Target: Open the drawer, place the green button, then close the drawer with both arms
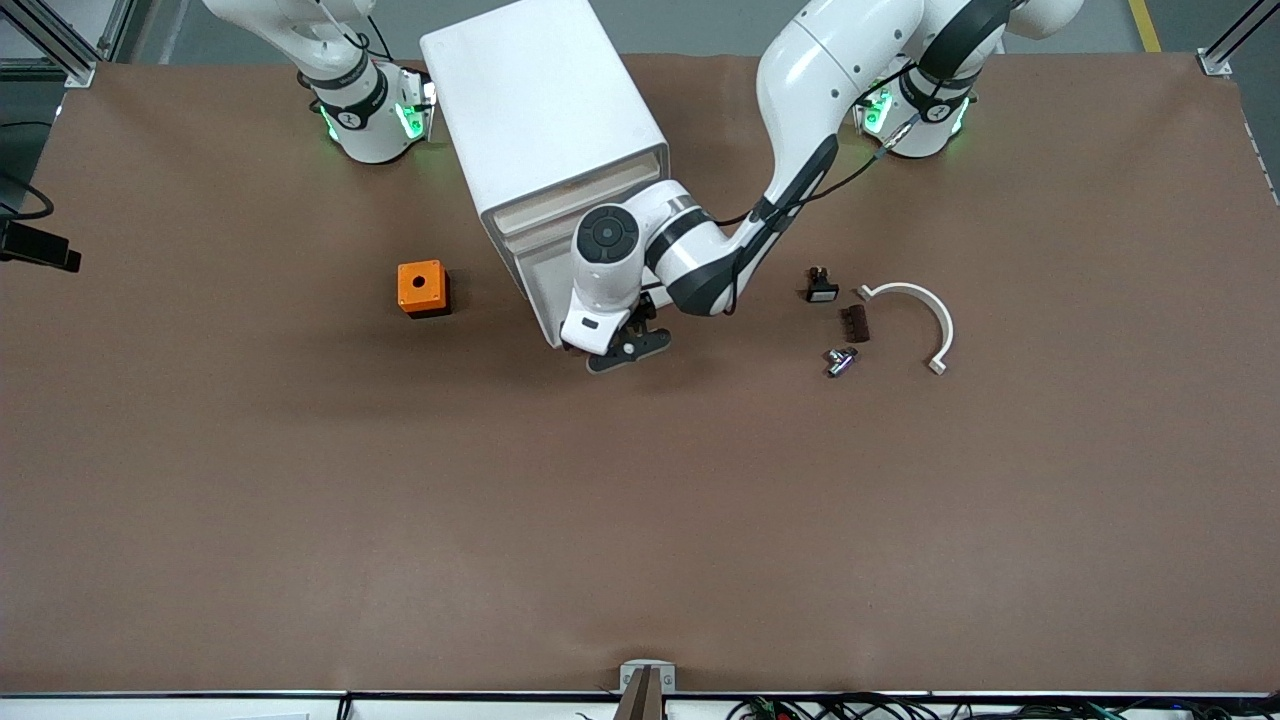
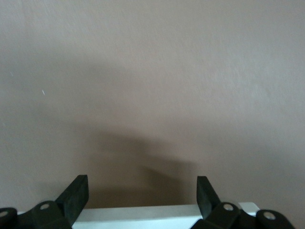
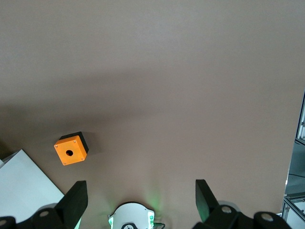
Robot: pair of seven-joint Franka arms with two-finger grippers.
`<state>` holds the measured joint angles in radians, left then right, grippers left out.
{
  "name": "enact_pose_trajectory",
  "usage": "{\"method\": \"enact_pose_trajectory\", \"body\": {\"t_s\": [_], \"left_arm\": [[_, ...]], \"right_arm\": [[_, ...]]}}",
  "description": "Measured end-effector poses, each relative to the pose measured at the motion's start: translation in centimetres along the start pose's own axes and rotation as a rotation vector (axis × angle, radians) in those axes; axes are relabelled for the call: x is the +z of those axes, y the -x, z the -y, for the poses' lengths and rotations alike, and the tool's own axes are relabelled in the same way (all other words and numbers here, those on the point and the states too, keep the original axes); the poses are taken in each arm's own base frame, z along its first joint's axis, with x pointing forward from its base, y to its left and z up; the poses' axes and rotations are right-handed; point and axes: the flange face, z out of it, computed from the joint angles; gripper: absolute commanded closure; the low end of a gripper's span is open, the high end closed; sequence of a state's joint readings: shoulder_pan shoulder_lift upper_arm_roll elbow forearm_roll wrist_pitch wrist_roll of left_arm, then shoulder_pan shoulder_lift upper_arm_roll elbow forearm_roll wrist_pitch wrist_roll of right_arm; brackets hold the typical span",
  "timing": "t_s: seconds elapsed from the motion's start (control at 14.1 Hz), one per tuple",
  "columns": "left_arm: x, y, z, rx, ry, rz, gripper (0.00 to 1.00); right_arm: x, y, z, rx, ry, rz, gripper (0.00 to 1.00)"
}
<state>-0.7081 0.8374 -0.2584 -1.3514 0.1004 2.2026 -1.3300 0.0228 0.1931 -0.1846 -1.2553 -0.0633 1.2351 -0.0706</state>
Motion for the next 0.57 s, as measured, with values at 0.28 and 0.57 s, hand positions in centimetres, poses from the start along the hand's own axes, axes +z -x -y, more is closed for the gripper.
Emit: {"method": "enact_pose_trajectory", "body": {"t_s": [0.28, 0.57], "left_arm": [[0.3, 2.4, -0.4, -0.019, 0.007, 0.068, 0.00], [0.9, 4.8, -0.5, -0.020, -0.002, 0.105, 0.00]], "right_arm": [[-0.4, 1.8, -0.4, -0.001, -0.018, -0.020, 0.00], [1.5, 5.1, -0.9, -0.012, -0.048, -0.078, 0.00]]}}
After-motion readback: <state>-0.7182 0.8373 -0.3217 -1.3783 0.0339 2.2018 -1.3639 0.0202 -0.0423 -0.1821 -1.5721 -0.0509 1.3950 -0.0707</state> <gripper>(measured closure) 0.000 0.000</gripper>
